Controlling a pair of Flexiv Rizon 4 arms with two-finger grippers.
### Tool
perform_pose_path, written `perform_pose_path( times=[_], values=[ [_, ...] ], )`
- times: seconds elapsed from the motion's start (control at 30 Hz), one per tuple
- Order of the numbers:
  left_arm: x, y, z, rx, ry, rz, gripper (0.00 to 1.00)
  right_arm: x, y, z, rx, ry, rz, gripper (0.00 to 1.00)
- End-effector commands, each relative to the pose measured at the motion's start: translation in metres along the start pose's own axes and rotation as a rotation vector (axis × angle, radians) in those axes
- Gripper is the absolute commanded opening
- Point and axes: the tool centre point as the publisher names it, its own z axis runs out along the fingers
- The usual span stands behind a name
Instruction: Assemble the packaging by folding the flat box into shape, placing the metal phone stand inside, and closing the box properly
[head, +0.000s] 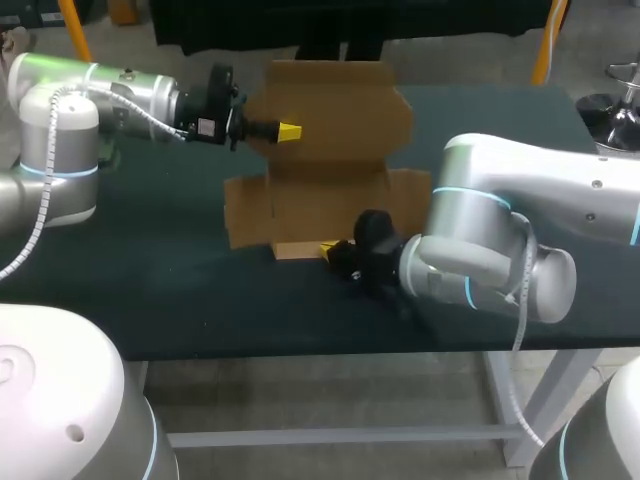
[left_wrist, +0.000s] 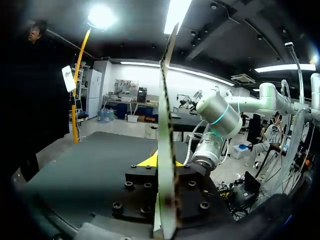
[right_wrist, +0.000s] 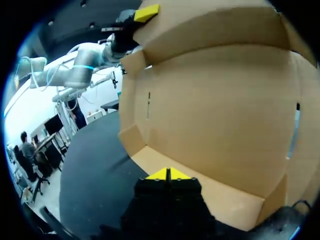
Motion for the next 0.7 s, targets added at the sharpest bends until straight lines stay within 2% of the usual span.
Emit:
perform_pose_path(
  times=[0.03,0.7],
  values=[
    [0.013,0.003,-0.001,0.002,-0.011,0.009,0.00,0.003,-0.006,0.006,-0.008,-0.015,0.000,0.00],
    [0.057,0.015,0.012,0.019,-0.054,0.020,0.00,0.003,-0.006,0.006,-0.008,-0.015,0.000,0.00]
  ],
)
